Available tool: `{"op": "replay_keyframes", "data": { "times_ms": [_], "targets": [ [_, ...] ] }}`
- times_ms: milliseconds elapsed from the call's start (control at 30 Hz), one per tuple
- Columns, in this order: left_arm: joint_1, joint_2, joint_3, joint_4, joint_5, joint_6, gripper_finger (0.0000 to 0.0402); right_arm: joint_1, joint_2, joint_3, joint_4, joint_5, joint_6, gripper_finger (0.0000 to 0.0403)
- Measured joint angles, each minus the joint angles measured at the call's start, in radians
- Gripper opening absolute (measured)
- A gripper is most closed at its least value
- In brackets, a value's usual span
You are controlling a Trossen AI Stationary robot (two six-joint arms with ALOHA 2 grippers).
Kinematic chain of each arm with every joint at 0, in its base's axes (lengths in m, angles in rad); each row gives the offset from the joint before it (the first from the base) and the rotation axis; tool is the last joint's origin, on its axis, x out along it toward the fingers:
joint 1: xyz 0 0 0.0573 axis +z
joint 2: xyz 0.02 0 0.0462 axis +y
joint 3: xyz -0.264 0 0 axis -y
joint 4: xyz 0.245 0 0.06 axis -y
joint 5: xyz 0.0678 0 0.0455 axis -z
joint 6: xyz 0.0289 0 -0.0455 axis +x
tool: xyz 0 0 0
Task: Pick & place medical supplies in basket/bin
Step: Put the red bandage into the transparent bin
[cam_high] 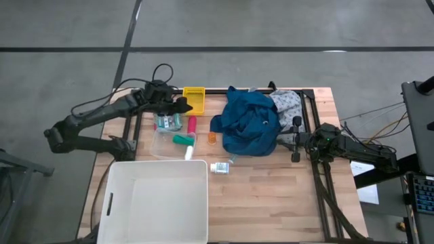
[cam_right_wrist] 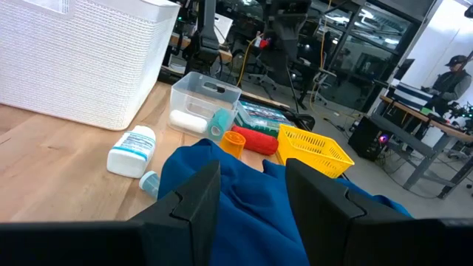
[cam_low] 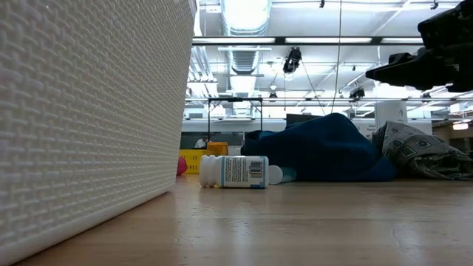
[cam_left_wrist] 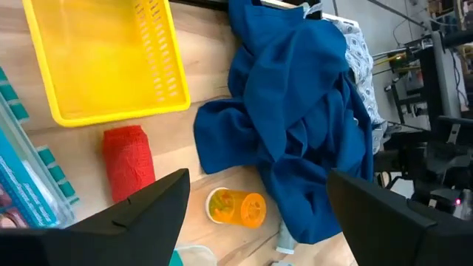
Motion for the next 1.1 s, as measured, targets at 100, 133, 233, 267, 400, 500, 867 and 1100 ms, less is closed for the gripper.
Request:
{"op": "replay_keyframes", "data": {
  "times_ms": [100,133,233,267,400,500,867,1100],
  "targets": [
    [-0.014,0.000,-0.001,-0.002,-0.019,-0.023,0.0322,0.000,0.000,0.000,0.000,0.000,0.000,0.0148],
    [-0.019,0.000,-0.001,-0.002,-0.030,-0.026,0.0322,0.000,0.000,0.000,0.000,0.000,0.000,0.0148],
    [-0.048,0.004,-0.001,-0.002,-0.078,-0.061,0.0322,0.000,0.000,0.000,0.000,0.000,0.000,0.0148],
    [-0.059,0.009,-0.001,-0.004,-0.090,-0.069,0.0322,0.000,0.000,0.000,0.000,0.000,0.000,0.0148],
    [-0.078,0.029,0.000,-0.033,-0.094,-0.131,0.0322,0.000,0.000,0.000,0.000,0.000,0.000,0.0148],
    [-0.082,0.063,0.000,-0.036,-0.093,-0.166,0.0322,0.000,0.000,0.000,0.000,0.000,0.000,0.0148],
    [-0.082,0.254,0.028,-0.031,0.054,-0.206,0.0322,0.000,0.000,0.000,0.000,0.000,0.000,0.0148],
    [-0.082,0.375,0.154,-0.140,0.011,-0.171,0.0322,0.000,0.000,0.000,0.000,0.000,0.000,0.0148]
  ]
}}
